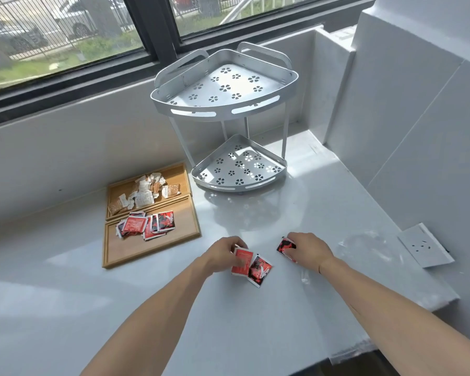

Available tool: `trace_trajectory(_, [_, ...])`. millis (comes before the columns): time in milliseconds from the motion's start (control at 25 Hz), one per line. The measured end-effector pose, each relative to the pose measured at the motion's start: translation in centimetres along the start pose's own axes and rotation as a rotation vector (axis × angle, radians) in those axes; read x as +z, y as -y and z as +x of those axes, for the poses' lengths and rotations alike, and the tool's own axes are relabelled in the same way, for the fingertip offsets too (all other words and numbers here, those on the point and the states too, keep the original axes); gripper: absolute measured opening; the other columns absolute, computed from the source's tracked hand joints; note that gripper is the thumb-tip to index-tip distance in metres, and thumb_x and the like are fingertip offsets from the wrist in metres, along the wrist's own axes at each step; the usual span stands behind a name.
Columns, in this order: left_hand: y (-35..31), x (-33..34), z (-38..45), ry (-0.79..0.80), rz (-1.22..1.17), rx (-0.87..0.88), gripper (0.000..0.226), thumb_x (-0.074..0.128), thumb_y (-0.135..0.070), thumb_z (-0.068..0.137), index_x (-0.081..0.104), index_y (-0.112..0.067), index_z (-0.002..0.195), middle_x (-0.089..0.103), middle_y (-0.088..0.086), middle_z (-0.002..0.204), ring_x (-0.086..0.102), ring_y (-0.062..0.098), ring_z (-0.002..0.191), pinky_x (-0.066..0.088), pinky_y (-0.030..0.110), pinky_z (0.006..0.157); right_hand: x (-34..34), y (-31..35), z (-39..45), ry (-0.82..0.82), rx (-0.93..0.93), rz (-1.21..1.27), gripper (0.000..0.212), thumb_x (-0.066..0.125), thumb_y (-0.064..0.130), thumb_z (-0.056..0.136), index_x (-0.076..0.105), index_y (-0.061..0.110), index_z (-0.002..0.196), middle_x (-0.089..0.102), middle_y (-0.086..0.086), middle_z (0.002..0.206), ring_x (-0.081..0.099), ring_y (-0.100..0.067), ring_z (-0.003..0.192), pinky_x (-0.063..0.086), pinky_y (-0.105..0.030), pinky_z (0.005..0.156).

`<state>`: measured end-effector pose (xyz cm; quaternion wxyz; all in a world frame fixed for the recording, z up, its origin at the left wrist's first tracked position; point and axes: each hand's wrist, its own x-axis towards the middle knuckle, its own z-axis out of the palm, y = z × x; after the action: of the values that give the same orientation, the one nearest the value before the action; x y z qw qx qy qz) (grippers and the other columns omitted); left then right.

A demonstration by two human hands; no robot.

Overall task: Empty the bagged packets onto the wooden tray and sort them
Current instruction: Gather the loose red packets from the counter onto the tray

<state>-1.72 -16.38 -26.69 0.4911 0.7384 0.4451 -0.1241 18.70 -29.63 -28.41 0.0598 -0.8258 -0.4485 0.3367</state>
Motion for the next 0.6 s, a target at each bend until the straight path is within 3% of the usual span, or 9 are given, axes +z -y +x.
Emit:
trace_trajectory(120, [-1.4,1.2,0.5,0.123,0.196,0.039,0.049,0.067,-0.007,0.081,0.057,-0.026,0.126,0.06,0.004,0.102,0.059,0.021,0.09,0.05,0.026,0.072,-0.5,-0.2,-0.2,-0.012,-0.007,0.027,0.017,0.058,0.022,0.081,0.062,0.017,0.097,0.069,-0.007,0.102,0.062,-0.029,0.093,0.045,-0.033,0.066])
trace_trajectory(280, [-2.0,3.7,1.0,0.076,0.439,0.076,0.06,0.057,-0.008,0.083,0.046,-0.025,0.14,0.06,0.01,0.125,0.056,0.028,0.114,0.047,0.031,0.083,0.5,-0.1,-0.4,-0.007,-0.022,0.051,0.03,0.059,0.016,0.08,0.065,0.023,0.109,0.069,-0.005,0.111,0.062,-0.028,0.1,0.046,-0.031,0.071])
trace_trajectory(400, [-1.6,4.3,0.9,0.048,0.536,0.124,0.048,0.055,-0.008,0.084,0.052,-0.019,0.131,0.051,0.009,0.125,0.055,0.03,0.111,0.047,0.034,0.084,1.1,0.0,-0.2,-0.03,-0.01,0.051,0.034,0.057,0.01,0.079,0.064,0.021,0.11,0.069,-0.007,0.109,0.063,-0.029,0.098,0.046,-0.03,0.069])
trace_trajectory(520, [-1.3,4.0,0.6,0.023,0.501,0.113,0.034,0.057,-0.01,0.085,0.052,-0.013,0.119,0.039,0.007,0.122,0.059,0.033,0.095,0.048,0.034,0.071,1.1,0.3,0.3,-0.031,-0.004,0.038,0.036,0.057,0.01,0.078,0.064,0.022,0.111,0.069,-0.006,0.11,0.063,-0.028,0.098,0.045,-0.029,0.068])
trace_trajectory(600, [-1.0,3.5,0.2,0.026,0.469,0.097,0.03,0.057,-0.01,0.083,0.05,-0.014,0.112,0.042,0.005,0.12,0.058,0.031,0.093,0.05,0.036,0.071,0.9,0.7,0.6,-0.026,-0.009,0.016,0.037,0.057,0.01,0.078,0.064,0.023,0.112,0.069,-0.006,0.111,0.063,-0.028,0.098,0.045,-0.029,0.068])
